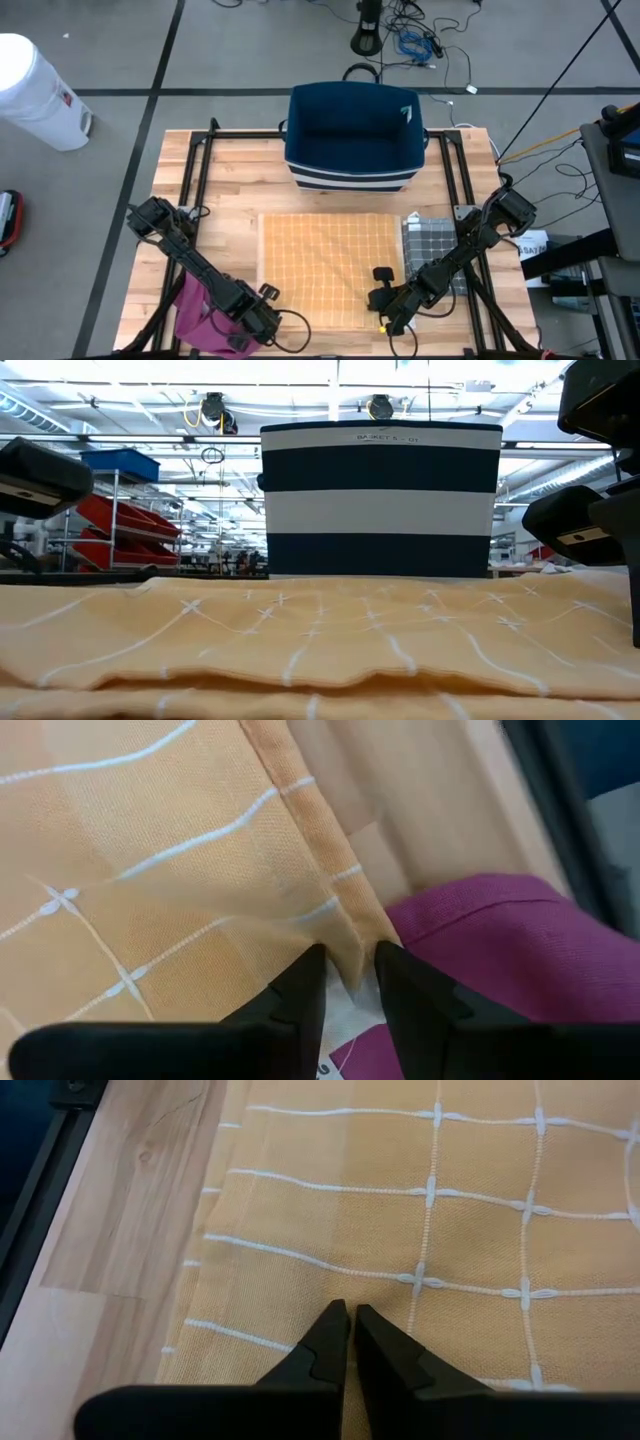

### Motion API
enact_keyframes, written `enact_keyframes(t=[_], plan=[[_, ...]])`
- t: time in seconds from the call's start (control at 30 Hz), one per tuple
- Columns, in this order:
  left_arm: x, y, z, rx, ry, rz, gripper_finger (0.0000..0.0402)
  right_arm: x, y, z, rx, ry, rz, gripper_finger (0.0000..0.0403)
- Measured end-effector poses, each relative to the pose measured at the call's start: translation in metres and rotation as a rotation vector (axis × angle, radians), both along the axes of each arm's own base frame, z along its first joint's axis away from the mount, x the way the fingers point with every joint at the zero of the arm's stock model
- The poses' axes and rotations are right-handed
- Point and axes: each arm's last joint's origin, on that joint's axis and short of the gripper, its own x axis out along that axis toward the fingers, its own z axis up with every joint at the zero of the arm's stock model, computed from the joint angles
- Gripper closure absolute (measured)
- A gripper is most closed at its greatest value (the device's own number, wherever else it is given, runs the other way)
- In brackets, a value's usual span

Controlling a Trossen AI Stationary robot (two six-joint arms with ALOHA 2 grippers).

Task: Fold towel
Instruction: Fold the orange patterned towel

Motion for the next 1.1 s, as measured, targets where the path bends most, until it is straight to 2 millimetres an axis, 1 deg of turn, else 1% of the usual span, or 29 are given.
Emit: enact_keyframes(t=[0.27,0.47,0.57,0.67,0.83,1.0,1.1], plan=[[0.006,0.009,0.0,-0.022,0.038,0.042,0.0295,0.001,0.0,0.0,-0.002,-0.008,-0.004,0.0387],[0.01,0.015,0.0,-0.012,0.049,0.057,0.0263,0.001,0.0,0.0,-0.001,-0.008,-0.007,0.0387],[0.014,0.021,-0.001,0.032,0.017,0.076,0.0255,0.002,-0.002,0.001,-0.05,-0.046,-0.047,0.0387],[0.02,0.031,-0.001,0.084,-0.002,0.1,0.0252,0.004,-0.008,0.0,-0.099,-0.068,-0.094,0.0387],[0.02,0.045,-0.002,0.135,0.071,0.133,0.0252,0.007,-0.012,0.0,-0.089,-0.048,-0.104,0.0387],[0.019,0.05,-0.003,0.151,0.112,0.126,0.0252,0.007,-0.013,0.0,-0.087,-0.04,-0.098,0.0387],[0.017,0.05,-0.003,0.15,0.127,0.106,0.0252,0.006,-0.014,0.005,-0.09,-0.043,-0.084,0.0387]])
